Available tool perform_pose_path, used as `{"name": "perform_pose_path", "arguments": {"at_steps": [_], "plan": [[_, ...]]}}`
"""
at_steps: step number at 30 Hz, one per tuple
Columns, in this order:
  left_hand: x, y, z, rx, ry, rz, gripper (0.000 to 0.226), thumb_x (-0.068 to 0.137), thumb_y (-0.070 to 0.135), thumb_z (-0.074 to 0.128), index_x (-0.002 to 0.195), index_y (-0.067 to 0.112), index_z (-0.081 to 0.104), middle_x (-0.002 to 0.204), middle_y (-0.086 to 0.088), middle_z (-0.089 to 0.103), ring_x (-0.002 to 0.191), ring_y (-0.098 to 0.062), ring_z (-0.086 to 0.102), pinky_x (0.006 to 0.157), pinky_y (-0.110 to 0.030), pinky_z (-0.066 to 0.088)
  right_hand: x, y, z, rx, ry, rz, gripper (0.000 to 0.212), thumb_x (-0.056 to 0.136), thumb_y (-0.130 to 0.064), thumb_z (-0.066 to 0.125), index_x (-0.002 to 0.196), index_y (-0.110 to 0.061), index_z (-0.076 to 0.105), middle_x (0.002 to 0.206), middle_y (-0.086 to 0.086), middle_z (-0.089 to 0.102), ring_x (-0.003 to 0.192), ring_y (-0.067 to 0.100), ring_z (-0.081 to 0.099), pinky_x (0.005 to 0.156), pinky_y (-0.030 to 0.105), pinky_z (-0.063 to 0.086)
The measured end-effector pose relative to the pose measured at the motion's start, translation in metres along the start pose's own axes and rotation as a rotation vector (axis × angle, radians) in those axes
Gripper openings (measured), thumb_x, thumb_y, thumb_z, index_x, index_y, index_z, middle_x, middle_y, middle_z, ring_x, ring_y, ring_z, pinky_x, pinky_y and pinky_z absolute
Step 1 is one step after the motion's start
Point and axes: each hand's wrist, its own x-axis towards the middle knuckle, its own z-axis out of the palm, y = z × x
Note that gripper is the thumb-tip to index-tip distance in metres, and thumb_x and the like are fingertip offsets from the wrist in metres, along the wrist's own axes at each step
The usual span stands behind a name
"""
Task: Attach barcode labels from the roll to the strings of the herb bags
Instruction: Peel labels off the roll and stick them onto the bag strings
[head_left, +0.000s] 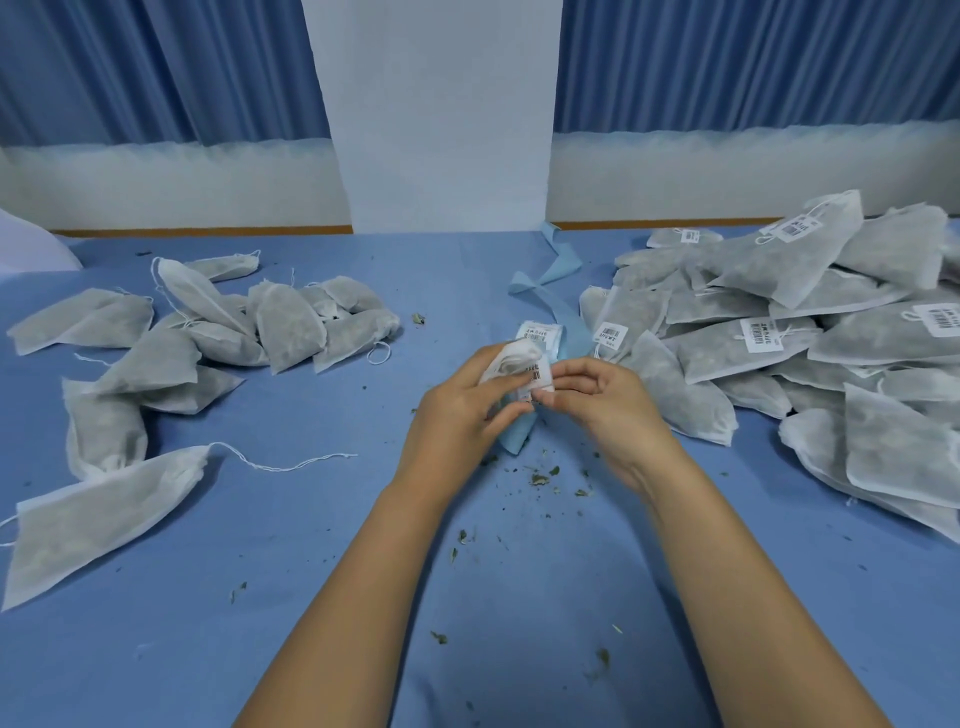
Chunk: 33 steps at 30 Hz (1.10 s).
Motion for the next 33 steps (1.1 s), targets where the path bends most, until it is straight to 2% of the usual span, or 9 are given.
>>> {"name": "perform_pose_path", "arguments": {"at_steps": [3,6,12,19,21,23,26,30,33], "plan": [[0.000,0.004,0.004,0.071,0.006,0.022,0.025,0.081,0.011,0.077,0.106,0.009,0.075,0.126,-0.001,0.064,0.100,-0.017,0.065,0.074,-0.038,0.059,-0.003,0.002,0.004,0.085,0.052,0.036,0.019,0.076,0.012,0.068,0.093,0.003,0.066,0.084,0.015,0.072,0.076,0.018,0.069,0.077,0.022,0.057],[0.000,0.006,0.005,0.078,0.039,0.029,0.020,0.083,0.014,0.073,0.102,0.007,0.075,0.122,-0.005,0.066,0.094,-0.023,0.069,0.069,-0.041,0.059,-0.006,0.004,0.008,0.038,0.088,0.026,0.017,0.077,0.010,0.068,0.084,-0.006,0.068,0.072,0.004,0.073,0.069,0.010,0.070,0.066,0.016,0.055],[-0.001,0.006,0.004,0.088,0.043,0.006,0.012,0.084,0.010,0.073,0.092,0.003,0.077,0.111,-0.009,0.070,0.084,-0.027,0.071,0.066,-0.043,0.058,-0.009,0.003,0.009,-0.057,0.107,-0.042,0.016,0.072,0.006,0.075,0.079,-0.007,0.068,0.081,0.015,0.070,0.081,0.025,0.068,0.084,0.032,0.055],[-0.003,0.001,0.001,0.048,0.030,-0.071,0.007,0.085,0.010,0.072,0.086,0.007,0.078,0.096,-0.004,0.071,0.075,-0.020,0.065,0.067,-0.033,0.053,-0.007,0.001,0.009,-0.170,0.051,-0.082,0.029,0.076,0.013,0.069,0.069,-0.015,0.069,0.063,-0.004,0.069,0.063,0.007,0.066,0.068,0.018,0.055],[0.000,0.003,-0.001,-0.018,0.167,-0.220,0.007,0.083,0.004,0.071,0.081,0.008,0.077,0.087,-0.005,0.070,0.070,-0.007,0.058,0.068,-0.020,0.047,-0.005,0.001,0.007,-0.179,0.057,-0.069,0.030,0.075,0.014,0.068,0.068,-0.015,0.068,0.061,-0.004,0.068,0.057,0.005,0.064,0.061,0.016,0.053],[0.004,0.001,-0.010,-0.137,0.434,-0.456,0.014,0.083,0.004,0.069,0.075,0.014,0.076,0.083,0.001,0.072,0.069,0.005,0.055,0.068,-0.009,0.040,-0.004,0.003,0.004,-0.197,0.125,-0.046,0.028,0.075,0.014,0.067,0.069,-0.014,0.067,0.065,0.002,0.067,0.056,0.009,0.064,0.062,0.021,0.055],[0.006,-0.006,-0.029,-0.427,0.703,-0.719,0.021,0.086,0.015,0.070,0.069,0.027,0.073,0.069,0.020,0.068,0.063,0.007,0.052,0.067,-0.011,0.043,0.001,0.007,-0.001,-0.229,0.356,-0.069,0.027,0.074,0.011,0.067,0.064,-0.012,0.059,0.073,0.007,0.065,0.072,0.022,0.066,0.074,0.033,0.055],[0.004,0.009,-0.034,-0.569,0.674,-0.696,0.020,0.086,0.015,0.072,0.074,0.030,0.074,0.066,0.018,0.067,0.064,0.003,0.056,0.066,-0.013,0.045,0.003,0.008,0.004,-0.366,0.420,-0.180,0.016,0.077,-0.004,0.075,0.073,-0.012,0.061,0.093,0.008,0.063,0.084,0.010,0.057,0.070,0.002,0.040],[0.003,0.018,-0.029,-0.513,0.601,-0.605,0.021,0.085,0.008,0.071,0.075,0.026,0.073,0.075,0.017,0.070,0.073,0.006,0.062,0.072,-0.011,0.046,-0.004,0.001,0.007,-0.398,0.456,-0.352,0.009,0.082,-0.007,0.072,0.077,-0.013,0.066,0.098,0.005,0.060,0.085,0.006,0.054,0.074,0.006,0.042]]}}
